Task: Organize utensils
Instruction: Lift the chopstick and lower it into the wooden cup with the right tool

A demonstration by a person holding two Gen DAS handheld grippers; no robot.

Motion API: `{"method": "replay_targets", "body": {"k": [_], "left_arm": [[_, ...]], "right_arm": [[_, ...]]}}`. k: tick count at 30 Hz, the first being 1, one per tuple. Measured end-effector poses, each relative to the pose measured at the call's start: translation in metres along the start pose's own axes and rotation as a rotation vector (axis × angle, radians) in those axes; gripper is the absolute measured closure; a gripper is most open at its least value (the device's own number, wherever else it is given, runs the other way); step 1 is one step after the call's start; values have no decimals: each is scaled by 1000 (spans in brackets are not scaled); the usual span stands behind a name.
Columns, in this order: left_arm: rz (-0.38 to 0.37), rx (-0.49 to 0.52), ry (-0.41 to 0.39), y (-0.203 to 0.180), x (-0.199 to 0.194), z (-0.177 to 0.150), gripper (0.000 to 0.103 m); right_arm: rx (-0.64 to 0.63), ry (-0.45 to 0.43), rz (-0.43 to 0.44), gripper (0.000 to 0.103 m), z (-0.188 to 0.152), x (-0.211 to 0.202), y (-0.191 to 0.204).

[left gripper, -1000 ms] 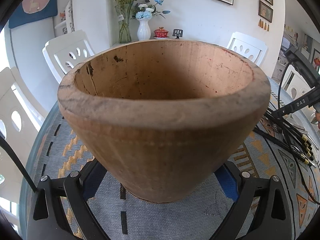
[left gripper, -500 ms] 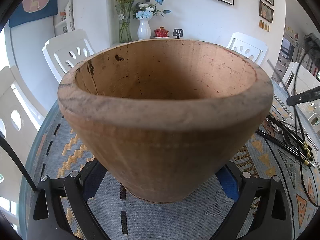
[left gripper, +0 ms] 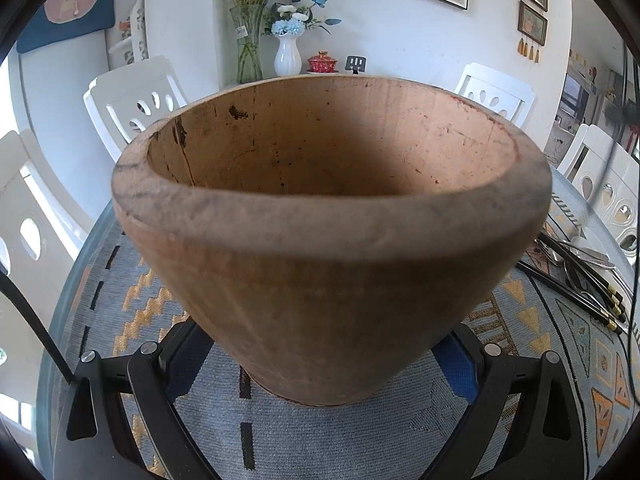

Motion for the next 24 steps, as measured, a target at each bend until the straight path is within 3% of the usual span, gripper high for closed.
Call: {"method": "replay_targets", "body": {"k": [7,11,15,24], "left_arm": [[-8,-3,2,1,1,0,5],[-15,-6,4,2,1,0,6],[-8,-2,-1,-1,-1,0,6],[-4,2,-2,-6,-1,-2,6]], "right_arm": [[-40,-182,85,98,61,-37,49],[-60,-227,187,98,88,-49,77],[-85,-226,294,98,97,-50,112],[-156,-143,379,98,81,-11,160]]}}
Point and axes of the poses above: each gripper's, at about its wrist camera, not at the fingertips, and x roughly the way its jaws point, y to its left, z to its top, the point moved 3 cm from there along x, roughly the way its jaws point, and after that the axes turned 5 degrees about y, right-handed, at the moved point
